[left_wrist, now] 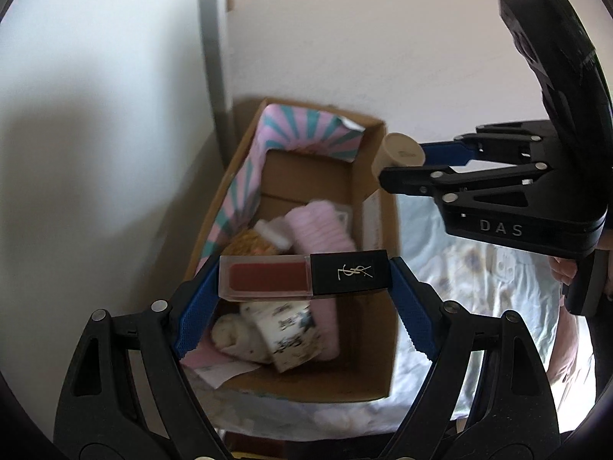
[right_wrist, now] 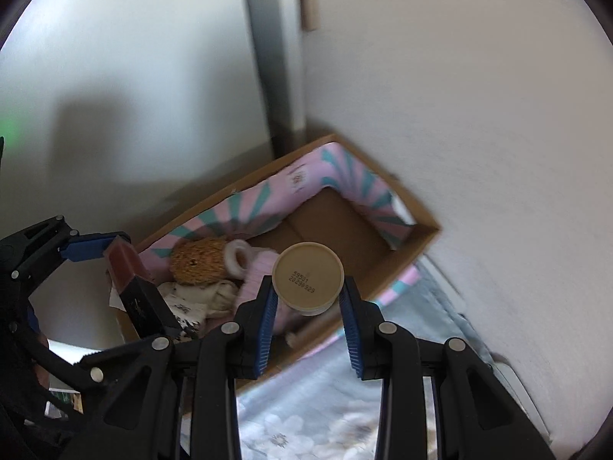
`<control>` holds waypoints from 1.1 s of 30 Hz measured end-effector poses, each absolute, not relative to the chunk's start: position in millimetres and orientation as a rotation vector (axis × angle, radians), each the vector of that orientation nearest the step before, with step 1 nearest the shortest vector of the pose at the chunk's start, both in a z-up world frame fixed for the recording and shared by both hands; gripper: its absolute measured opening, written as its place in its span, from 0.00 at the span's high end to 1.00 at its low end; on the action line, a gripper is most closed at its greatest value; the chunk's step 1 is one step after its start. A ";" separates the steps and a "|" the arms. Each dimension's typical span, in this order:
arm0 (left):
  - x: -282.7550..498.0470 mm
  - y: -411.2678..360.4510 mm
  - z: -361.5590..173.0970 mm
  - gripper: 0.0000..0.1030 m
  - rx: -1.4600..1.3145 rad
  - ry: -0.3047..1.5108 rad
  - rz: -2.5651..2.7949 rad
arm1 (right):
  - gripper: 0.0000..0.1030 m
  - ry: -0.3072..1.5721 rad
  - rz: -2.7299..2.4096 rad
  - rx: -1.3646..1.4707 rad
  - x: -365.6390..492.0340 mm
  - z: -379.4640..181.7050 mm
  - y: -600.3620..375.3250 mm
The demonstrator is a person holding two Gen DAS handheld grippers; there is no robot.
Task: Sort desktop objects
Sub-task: 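Carry the lipstick and cream jar with both tools over the cardboard box, then open both tools to drop the lipstick and cream jar into the box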
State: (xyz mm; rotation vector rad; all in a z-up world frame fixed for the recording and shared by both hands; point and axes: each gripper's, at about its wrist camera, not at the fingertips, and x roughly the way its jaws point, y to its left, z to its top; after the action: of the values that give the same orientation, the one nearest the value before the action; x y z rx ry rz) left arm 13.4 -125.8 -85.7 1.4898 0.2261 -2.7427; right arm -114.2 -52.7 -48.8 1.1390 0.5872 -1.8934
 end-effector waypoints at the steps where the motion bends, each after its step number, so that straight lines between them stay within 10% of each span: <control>1: 15.7 -129.9 -88.6 0.19 1.494 0.235 -2.734 | 0.71 0.592 -1.879 1.143 -113.4 -51.9 -59.0; 26: 13.5 -144.0 -135.5 0.19 1.608 0.263 -2.654 | 0.71 0.607 -1.731 1.189 -98.4 -81.2 -102.7; 27: 12.7 -142.8 -136.7 0.19 1.614 0.256 -2.645 | 0.68 0.602 -1.732 1.190 -98.4 -81.3 -103.5; 29: 11.0 -141.2 -141.1 0.05 1.645 0.268 -2.611 | 0.24 0.583 -1.739 1.176 -97.0 -79.3 -103.1; 33: 15.6 -135.3 -137.1 0.00 1.608 0.217 -2.638 | 0.18 0.547 -1.771 1.154 -96.3 -72.5 -96.3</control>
State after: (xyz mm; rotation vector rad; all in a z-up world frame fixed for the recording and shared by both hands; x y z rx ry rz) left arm 15.6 -135.3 -137.1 1.6076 0.2174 -2.6383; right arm -96.3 -96.3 -72.5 1.1544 0.5470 -1.7710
